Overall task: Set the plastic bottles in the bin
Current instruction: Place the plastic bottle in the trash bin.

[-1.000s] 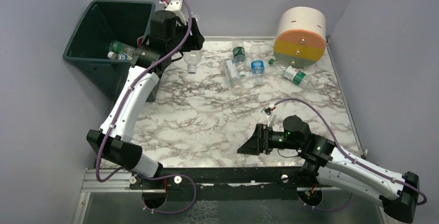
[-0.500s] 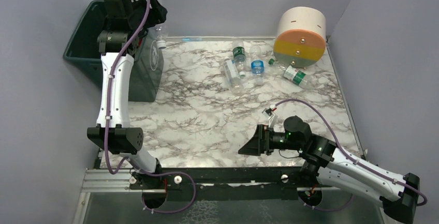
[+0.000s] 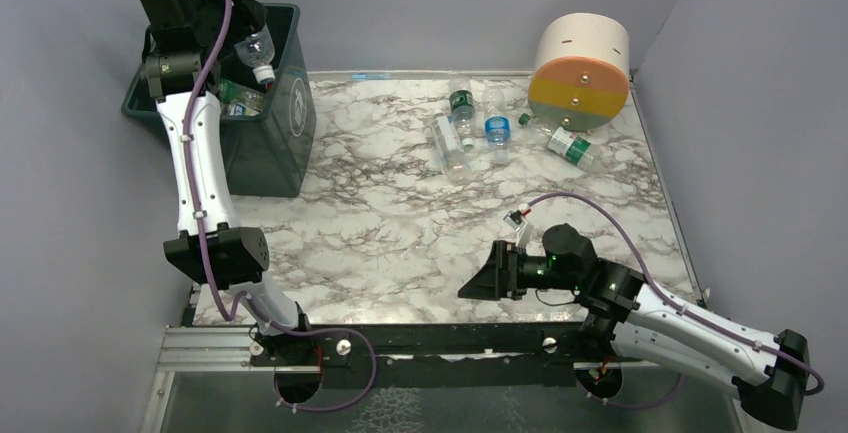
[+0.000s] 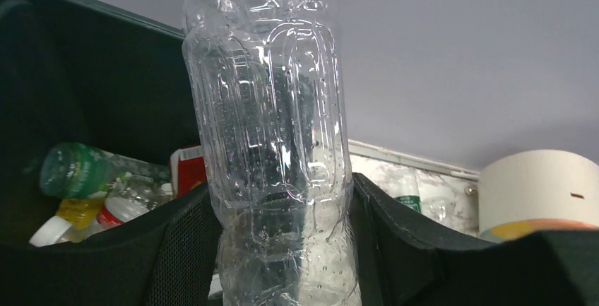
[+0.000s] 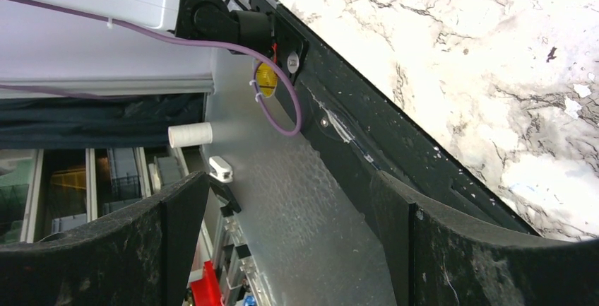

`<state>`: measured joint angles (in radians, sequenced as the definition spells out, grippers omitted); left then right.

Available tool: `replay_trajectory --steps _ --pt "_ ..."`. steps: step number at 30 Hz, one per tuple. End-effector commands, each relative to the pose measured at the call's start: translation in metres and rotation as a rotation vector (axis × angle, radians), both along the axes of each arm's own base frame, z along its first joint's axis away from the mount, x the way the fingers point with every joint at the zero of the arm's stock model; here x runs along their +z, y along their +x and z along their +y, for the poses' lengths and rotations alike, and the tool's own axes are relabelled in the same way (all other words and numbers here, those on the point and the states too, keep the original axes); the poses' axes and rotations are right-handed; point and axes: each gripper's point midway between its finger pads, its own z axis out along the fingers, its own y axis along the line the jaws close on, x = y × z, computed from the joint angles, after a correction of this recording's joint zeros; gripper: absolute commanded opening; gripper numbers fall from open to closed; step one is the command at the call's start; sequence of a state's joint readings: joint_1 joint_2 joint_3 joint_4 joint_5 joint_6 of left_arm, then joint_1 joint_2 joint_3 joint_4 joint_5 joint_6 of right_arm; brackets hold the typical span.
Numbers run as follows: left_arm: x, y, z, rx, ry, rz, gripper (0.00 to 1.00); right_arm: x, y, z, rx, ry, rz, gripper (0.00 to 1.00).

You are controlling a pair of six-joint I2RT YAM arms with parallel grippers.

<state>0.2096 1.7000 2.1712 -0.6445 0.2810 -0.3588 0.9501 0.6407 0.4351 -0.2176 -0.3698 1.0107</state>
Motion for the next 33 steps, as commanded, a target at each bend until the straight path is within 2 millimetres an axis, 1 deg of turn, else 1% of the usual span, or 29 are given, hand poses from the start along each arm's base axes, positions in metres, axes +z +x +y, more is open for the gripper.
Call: replay_trajectory --steps 1,3,6,9,14,17,22,24,27,29,32,33 --pt "0.021 0.004 0.019 0.031 0.017 -0.065 0.62 -0.004 0.003 0.005 -0.009 0.008 0.001 0.88" --pt "0.02 0.006 0.028 0.049 0.031 -0.064 0.62 -0.006 0.003 0.006 -0.005 0.01 0.008 0.88" --pt "0.005 0.009 0.046 0.052 -0.003 -0.031 0.62 -0.007 0.003 0.007 -0.005 0.014 0.011 0.88" --pt "-0.01 0.01 0.059 0.068 -0.019 0.002 0.62 -0.007 0.003 0.007 -0.005 0.011 0.009 0.88" --pt "-0.021 0.008 0.078 0.11 -0.026 0.022 0.62 -0.006 0.003 0.008 0.003 0.007 0.007 0.88" --pt "-0.026 0.01 0.079 0.099 -0.039 0.031 0.63 -0.006 0.004 0.009 0.004 0.006 0.007 0.88" --pt "-0.04 0.017 0.079 0.085 -0.056 0.058 0.71 -0.005 0.004 0.01 0.005 0.011 0.008 0.88" --pt "-0.043 0.017 0.08 0.086 -0.058 0.063 0.73 -0.005 0.004 0.01 0.003 0.012 0.008 0.88" --pt "-0.043 0.018 0.079 0.082 -0.063 0.062 0.74 -0.006 0.004 0.01 0.002 0.01 0.01 0.88" --pt "-0.042 0.018 0.079 0.08 -0.064 0.06 0.78 -0.007 0.004 0.01 0.003 0.009 0.009 0.88" --pt "-0.035 0.015 0.073 0.061 -0.072 0.046 0.81 -0.007 0.005 0.011 0.004 0.008 0.007 0.88" --pt "-0.03 0.013 0.07 0.051 -0.075 0.035 0.82 -0.006 0.005 0.011 0.005 0.009 0.007 0.88"
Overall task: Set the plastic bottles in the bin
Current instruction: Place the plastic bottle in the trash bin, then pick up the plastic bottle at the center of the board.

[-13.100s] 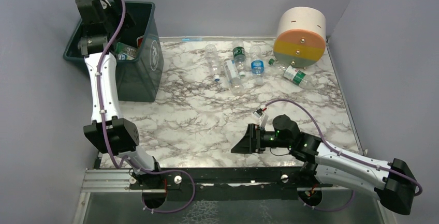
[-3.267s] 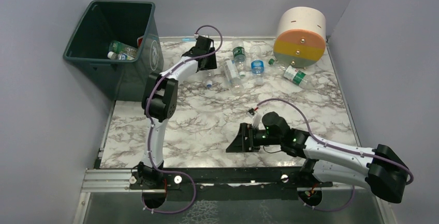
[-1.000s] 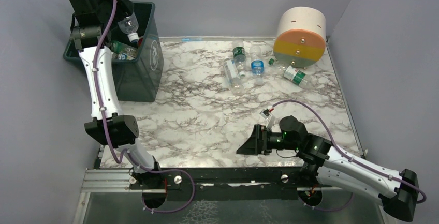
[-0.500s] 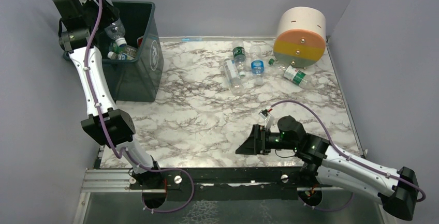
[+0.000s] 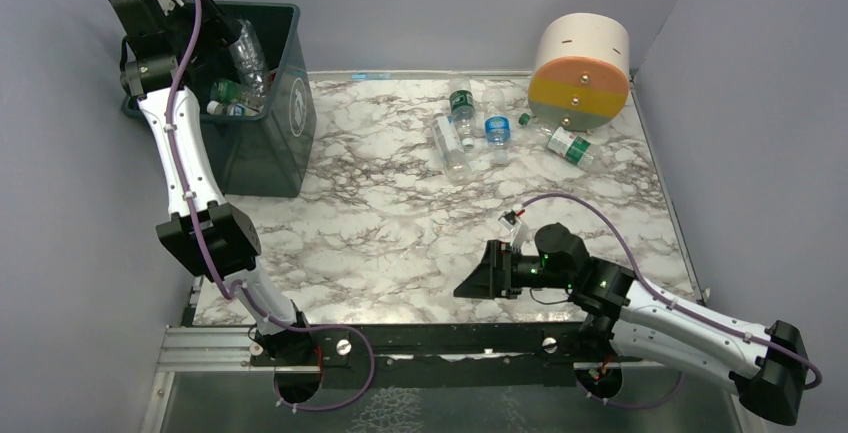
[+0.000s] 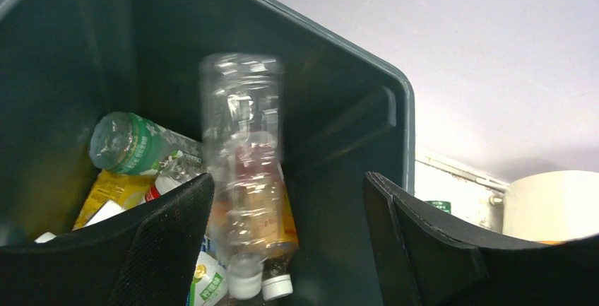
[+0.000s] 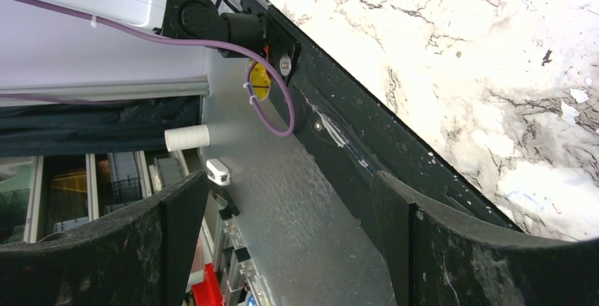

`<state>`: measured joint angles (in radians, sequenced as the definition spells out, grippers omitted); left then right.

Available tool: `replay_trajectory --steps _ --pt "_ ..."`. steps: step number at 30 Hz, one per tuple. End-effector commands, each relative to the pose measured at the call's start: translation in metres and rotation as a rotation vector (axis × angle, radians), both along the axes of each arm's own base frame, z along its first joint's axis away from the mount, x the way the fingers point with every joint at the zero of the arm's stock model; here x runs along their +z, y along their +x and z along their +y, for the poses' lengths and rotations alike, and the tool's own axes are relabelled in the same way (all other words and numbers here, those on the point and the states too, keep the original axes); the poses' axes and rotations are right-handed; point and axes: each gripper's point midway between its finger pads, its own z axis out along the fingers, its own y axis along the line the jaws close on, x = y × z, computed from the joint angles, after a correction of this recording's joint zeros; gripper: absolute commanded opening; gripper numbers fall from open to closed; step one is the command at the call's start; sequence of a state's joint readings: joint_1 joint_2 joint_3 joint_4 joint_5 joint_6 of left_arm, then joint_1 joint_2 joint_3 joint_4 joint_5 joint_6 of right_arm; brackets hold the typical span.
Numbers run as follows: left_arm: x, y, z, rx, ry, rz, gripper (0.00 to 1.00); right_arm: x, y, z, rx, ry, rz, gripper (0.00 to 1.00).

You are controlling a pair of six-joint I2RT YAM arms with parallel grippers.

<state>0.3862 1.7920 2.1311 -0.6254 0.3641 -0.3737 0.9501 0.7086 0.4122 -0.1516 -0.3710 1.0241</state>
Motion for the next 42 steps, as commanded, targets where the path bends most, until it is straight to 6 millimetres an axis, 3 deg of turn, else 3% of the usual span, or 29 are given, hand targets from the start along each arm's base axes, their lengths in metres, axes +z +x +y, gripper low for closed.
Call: replay_trajectory --steps 1,3,8,11,13,15,19,22,25,30,32,37,42 --pt "0.029 -0.005 -0.013 -0.059 -0.011 -0.08 0.82 0.006 0.001 0.005 0.011 0.024 -0.018 0.88" --pt "0.043 -0.009 -0.027 -0.098 -0.006 -0.111 0.85 0.006 0.001 0.005 0.012 0.025 -0.02 0.88" --pt "0.071 -0.021 -0.083 -0.212 0.037 -0.164 0.89 0.006 0.002 0.008 0.018 0.022 -0.018 0.88" --pt "0.067 -0.022 -0.118 -0.276 0.047 -0.147 0.9 0.008 0.004 0.01 0.017 0.022 -0.022 0.88" --pt "0.078 -0.037 -0.142 -0.315 0.062 -0.17 0.94 0.011 0.005 0.011 0.017 0.021 -0.032 0.88" --pt "0.079 -0.045 -0.167 -0.36 0.063 -0.172 0.99 0.014 0.009 0.013 0.014 0.013 -0.046 0.88" --pt "0.073 -0.062 -0.202 -0.427 0.068 -0.161 0.99 0.026 0.022 0.016 -0.011 -0.021 -0.102 0.88" --pt "0.056 -0.074 -0.219 -0.464 0.073 -0.125 0.99 0.038 0.039 0.019 -0.048 -0.085 -0.153 0.87" --pt "0.026 -0.079 -0.227 -0.482 0.072 -0.071 0.99 0.038 0.063 0.014 -0.113 -0.254 -0.177 0.87" --pt "-0.016 -0.096 -0.235 -0.503 0.049 -0.015 0.99 0.075 0.108 0.023 -0.208 -0.342 -0.316 0.87" --pt "-0.03 -0.104 -0.238 -0.511 0.04 0.0 0.99 0.081 0.124 0.025 -0.238 -0.39 -0.356 0.88" --pt "-0.066 -0.126 -0.25 -0.548 0.011 0.042 0.99 0.072 0.165 0.033 -0.305 -0.532 -0.436 0.88" --pt "-0.106 -0.149 -0.272 -0.604 0.002 0.107 0.99 0.051 0.221 0.027 -0.378 -0.626 -0.448 0.88"
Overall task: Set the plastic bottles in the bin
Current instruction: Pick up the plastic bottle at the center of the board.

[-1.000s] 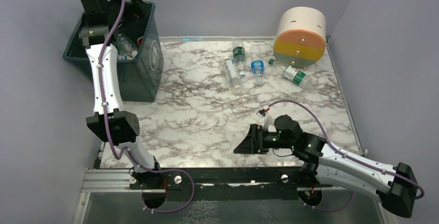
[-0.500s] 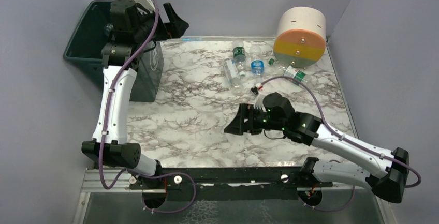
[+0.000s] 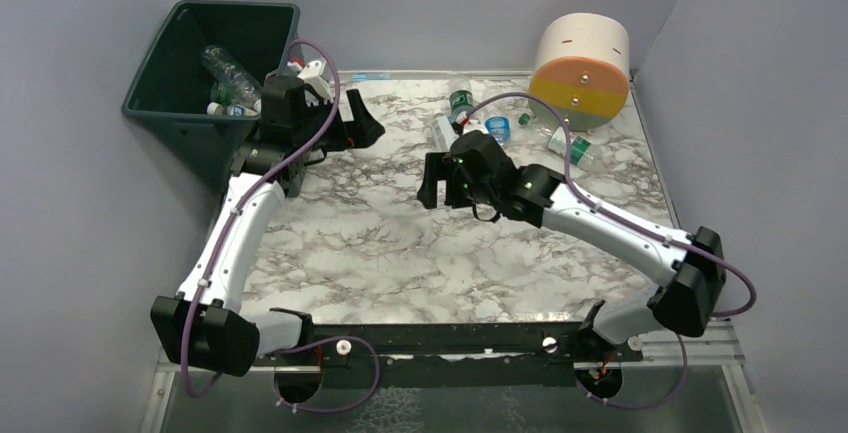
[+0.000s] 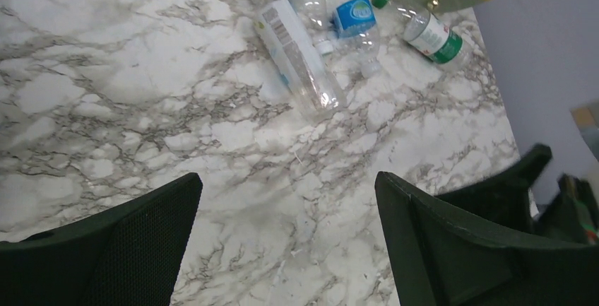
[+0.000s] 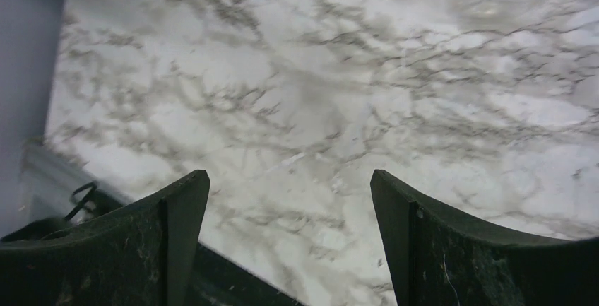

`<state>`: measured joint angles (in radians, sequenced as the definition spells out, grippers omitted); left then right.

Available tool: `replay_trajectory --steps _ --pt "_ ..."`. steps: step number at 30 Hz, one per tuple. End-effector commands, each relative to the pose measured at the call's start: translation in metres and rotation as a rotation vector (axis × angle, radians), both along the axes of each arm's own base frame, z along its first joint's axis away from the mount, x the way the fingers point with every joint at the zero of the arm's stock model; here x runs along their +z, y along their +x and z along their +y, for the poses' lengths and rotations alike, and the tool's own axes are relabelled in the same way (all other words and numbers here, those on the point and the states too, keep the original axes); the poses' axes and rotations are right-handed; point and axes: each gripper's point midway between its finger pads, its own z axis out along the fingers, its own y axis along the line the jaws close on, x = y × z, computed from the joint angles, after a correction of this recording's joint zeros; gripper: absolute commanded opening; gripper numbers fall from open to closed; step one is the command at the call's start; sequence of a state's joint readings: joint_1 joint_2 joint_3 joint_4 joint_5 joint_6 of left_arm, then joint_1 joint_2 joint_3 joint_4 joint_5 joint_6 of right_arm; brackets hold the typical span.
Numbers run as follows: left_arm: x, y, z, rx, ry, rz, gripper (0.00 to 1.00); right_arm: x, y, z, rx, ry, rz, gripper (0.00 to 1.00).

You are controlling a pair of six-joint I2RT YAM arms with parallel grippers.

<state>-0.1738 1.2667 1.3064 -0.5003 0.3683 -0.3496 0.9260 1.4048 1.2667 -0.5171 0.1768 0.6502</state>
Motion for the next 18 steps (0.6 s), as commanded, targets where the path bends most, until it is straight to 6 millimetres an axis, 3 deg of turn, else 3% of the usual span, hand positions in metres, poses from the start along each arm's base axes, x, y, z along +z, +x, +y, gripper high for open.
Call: replay_trajectory --steps 1,10,18 --pt "-0.002 -0.014 -0.02 -0.044 -0.017 -0.055 0.99 -0.019 0.06 -0.027 -0.119 -0.131 -0.062 0.88" --pt "-0.034 -0.027 -0.028 -0.076 0.006 -0.01 0.99 -0.049 0.152 -0.037 -0.152 -0.225 -0.097 0.87" --pt "-0.052 -0.032 -0.028 -0.088 0.022 0.02 0.99 -0.087 0.199 -0.038 -0.129 -0.297 -0.104 0.85"
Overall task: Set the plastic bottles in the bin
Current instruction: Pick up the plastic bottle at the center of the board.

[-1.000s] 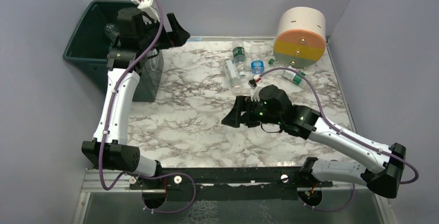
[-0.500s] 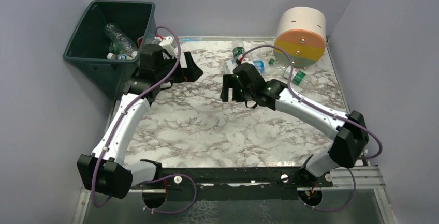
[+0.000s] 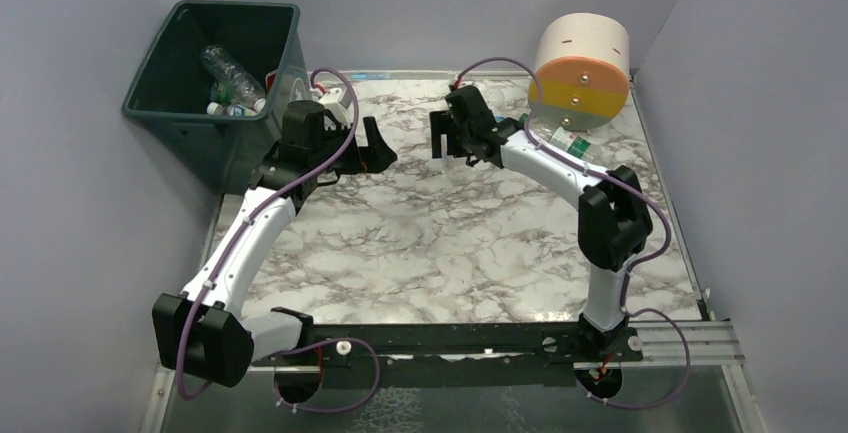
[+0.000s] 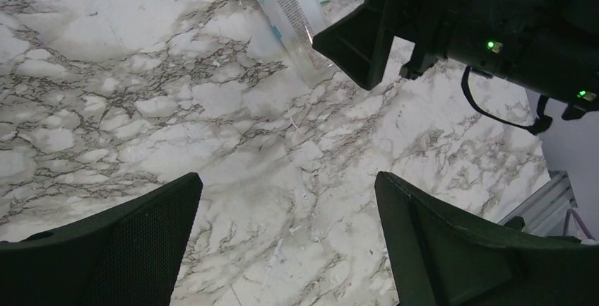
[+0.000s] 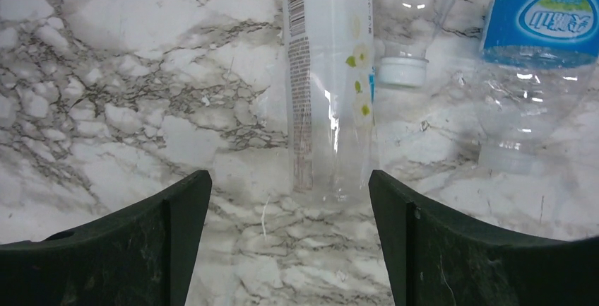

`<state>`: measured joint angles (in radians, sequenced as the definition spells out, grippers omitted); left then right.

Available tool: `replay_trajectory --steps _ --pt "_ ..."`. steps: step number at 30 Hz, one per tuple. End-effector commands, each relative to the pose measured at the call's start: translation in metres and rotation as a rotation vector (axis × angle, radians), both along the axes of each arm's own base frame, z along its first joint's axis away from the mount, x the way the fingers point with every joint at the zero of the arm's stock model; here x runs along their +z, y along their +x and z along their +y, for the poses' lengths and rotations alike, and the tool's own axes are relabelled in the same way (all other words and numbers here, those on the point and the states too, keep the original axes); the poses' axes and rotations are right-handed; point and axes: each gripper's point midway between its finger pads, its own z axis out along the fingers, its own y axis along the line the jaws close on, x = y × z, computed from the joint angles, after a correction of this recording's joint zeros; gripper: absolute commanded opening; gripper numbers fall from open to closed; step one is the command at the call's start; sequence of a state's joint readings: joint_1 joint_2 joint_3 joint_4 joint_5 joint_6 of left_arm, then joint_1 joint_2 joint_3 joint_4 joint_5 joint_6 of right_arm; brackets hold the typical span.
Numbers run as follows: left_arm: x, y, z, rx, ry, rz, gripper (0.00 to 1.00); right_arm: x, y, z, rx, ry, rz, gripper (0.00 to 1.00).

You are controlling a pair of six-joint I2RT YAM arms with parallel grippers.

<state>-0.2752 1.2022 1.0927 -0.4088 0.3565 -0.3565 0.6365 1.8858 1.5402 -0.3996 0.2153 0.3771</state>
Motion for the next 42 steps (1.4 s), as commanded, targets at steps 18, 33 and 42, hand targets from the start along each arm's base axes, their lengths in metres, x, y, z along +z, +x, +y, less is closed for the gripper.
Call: replay_trajectory --steps 18,33,42 --pt "-0.025 0.006 -0.002 -0.01 0.023 -0.002 0.99 -0.079 0.023 0.006 0.072 -0.016 0.094 0.83" --pt "-0.036 0.005 -0.002 -0.012 0.024 0.018 0.99 -0.097 0.004 0.005 0.079 0.015 0.15 0.75" --pt "-0.045 0.002 -0.004 -0.013 0.005 0.031 0.99 -0.071 -0.001 0.008 0.109 0.065 0.104 0.63"
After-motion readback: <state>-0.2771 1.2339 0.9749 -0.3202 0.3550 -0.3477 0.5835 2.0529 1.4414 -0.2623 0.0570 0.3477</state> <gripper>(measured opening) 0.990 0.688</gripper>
